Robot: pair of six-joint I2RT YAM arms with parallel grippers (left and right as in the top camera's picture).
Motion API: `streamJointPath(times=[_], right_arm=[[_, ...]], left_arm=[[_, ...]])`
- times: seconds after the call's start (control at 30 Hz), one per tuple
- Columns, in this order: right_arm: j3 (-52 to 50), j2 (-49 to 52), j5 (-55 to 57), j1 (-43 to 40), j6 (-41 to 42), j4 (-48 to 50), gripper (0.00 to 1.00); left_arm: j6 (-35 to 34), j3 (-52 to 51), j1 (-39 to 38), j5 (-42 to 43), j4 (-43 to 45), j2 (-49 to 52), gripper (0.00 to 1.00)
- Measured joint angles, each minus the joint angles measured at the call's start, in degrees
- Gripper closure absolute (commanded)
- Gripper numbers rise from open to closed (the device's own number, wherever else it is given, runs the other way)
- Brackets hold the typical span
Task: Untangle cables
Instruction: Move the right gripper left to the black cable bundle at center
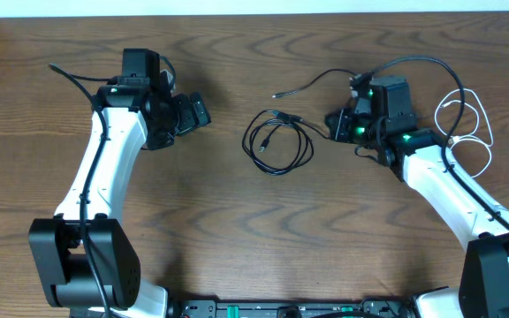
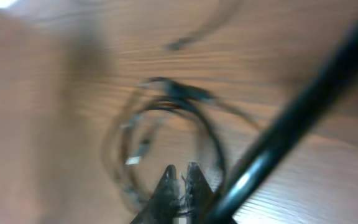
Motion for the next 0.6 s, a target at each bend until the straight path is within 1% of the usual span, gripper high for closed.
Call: streamJointPath(times=[0.03, 0.1, 0.13, 0.2, 0.27, 0.33, 0.43, 0.47, 0.5, 0.53, 0.6], right_arm=[[0.00, 0.00, 1.51, 0.00, -0.24, -0.31, 0.55], [0.00, 0.00, 3.45, 0.02, -0.72, -1.05, 0.35], [0.11, -0.02, 4.37, 0.02, -0.94, -2.08, 0.27], [0.83, -0.13, 5.64, 0.00, -1.18, -6.05, 0.21], [2.56, -0.28, 6.56, 0.00, -1.20, -10.75, 0.20], [5.90, -0.57, 6.99, 0.00, -1.22, -15.80, 0.21], [12.07, -1.66, 7.41, 0.07, -1.79, -20.87, 0.48], [13.33, -2.21, 7.72, 0.15, -2.10, -21.24, 0.59], [14.08, -2.69, 7.74, 0.24, -2.54, -21.40, 0.73], [14.62, -3.19, 7.87, 0.44, -2.75, -21.42, 0.83], [14.82, -3.78, 8.09, 1.16, -3.17, -21.66, 0.98]], left_arm=[[0.00, 0.00, 0.00, 0.00, 0.00, 0.00, 0.02], [0.00, 0.00, 0.00, 0.00, -0.02, 0.00, 0.02], [0.00, 0.00, 0.00, 0.00, 0.00, 0.00, 0.02], [0.00, 0.00, 0.00, 0.00, 0.00, 0.00, 0.02], [0.00, 0.00, 0.00, 0.02, -0.02, 0.00, 0.02], [0.00, 0.00, 0.00, 0.02, 0.00, 0.00, 0.02], [0.00, 0.00, 0.00, 0.00, 0.00, 0.00, 0.02], [0.00, 0.00, 0.00, 0.00, 0.00, 0.00, 0.02], [0.00, 0.00, 0.00, 0.00, 0.00, 0.00, 0.02], [0.00, 0.00, 0.00, 0.00, 0.00, 0.00, 0.02], [0.00, 0.00, 0.00, 0.00, 0.00, 0.00, 0.02]])
